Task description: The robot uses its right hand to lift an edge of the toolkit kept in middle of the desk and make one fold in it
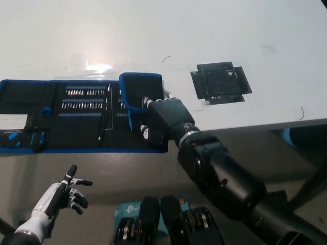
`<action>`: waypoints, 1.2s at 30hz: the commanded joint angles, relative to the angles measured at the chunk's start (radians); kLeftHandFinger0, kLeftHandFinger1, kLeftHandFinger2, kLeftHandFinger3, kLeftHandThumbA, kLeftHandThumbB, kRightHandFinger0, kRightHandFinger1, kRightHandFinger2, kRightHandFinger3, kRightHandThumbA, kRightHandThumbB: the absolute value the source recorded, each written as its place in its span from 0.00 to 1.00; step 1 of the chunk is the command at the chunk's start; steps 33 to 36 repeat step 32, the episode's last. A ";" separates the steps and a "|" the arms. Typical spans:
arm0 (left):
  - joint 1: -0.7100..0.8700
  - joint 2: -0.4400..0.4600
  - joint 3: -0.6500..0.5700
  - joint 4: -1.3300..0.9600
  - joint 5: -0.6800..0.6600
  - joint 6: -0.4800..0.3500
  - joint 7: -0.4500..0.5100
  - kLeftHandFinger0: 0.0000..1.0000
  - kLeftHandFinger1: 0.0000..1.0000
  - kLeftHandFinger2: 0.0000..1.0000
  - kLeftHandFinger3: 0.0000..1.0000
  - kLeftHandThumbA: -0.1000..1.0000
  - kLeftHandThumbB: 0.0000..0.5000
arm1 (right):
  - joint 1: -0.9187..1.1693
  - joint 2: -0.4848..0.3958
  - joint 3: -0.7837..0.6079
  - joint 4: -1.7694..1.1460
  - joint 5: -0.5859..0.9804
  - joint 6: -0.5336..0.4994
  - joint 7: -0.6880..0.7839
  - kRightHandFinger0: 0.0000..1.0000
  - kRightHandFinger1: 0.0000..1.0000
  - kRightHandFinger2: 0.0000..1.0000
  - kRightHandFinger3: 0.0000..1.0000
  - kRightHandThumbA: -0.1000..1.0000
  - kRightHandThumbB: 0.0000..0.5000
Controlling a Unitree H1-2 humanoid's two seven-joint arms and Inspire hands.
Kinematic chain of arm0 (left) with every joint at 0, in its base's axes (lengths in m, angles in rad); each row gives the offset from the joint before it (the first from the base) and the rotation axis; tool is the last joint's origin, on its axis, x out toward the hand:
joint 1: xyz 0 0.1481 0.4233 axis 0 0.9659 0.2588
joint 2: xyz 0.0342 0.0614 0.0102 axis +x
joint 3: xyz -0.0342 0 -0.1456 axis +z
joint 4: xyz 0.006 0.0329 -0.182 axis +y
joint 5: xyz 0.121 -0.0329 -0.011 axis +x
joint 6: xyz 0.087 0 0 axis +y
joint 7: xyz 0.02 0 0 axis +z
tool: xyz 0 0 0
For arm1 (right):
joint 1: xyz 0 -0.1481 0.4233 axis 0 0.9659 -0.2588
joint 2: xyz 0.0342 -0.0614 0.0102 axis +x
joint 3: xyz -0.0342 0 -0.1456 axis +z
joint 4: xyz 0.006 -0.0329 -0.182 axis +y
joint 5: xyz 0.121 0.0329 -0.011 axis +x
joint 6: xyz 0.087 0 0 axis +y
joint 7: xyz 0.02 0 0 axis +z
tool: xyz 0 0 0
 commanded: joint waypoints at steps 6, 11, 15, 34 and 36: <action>0.015 0.022 0.011 -0.017 0.005 -0.006 -0.002 0.41 0.39 0.31 0.57 1.00 0.84 | -0.082 0.003 -0.173 -0.247 0.104 0.097 0.275 1.00 1.00 1.00 1.00 0.47 0.83; 0.023 0.022 0.007 -0.009 0.007 -0.024 -0.005 0.42 0.41 0.34 0.58 1.00 0.91 | -0.091 0.014 -0.243 -0.327 0.067 0.097 0.338 1.00 1.00 1.00 1.00 0.51 0.85; 0.024 0.019 0.009 -0.007 0.000 -0.026 -0.008 0.42 0.40 0.34 0.59 1.00 0.91 | -0.082 0.020 -0.357 -0.455 0.055 0.097 0.408 1.00 1.00 1.00 1.00 0.57 0.90; -0.003 0.023 0.007 0.001 0.002 -0.007 -0.010 0.43 0.42 0.34 0.59 1.00 1.00 | 0.166 0.007 -1.047 -0.782 0.485 0.097 0.433 1.00 1.00 1.00 1.00 0.24 0.48; -0.003 0.023 0.007 0.001 0.002 -0.007 -0.010 0.43 0.42 0.34 0.59 1.00 1.00 | 0.166 0.007 -1.047 -0.782 0.485 0.097 0.433 1.00 1.00 1.00 1.00 0.24 0.48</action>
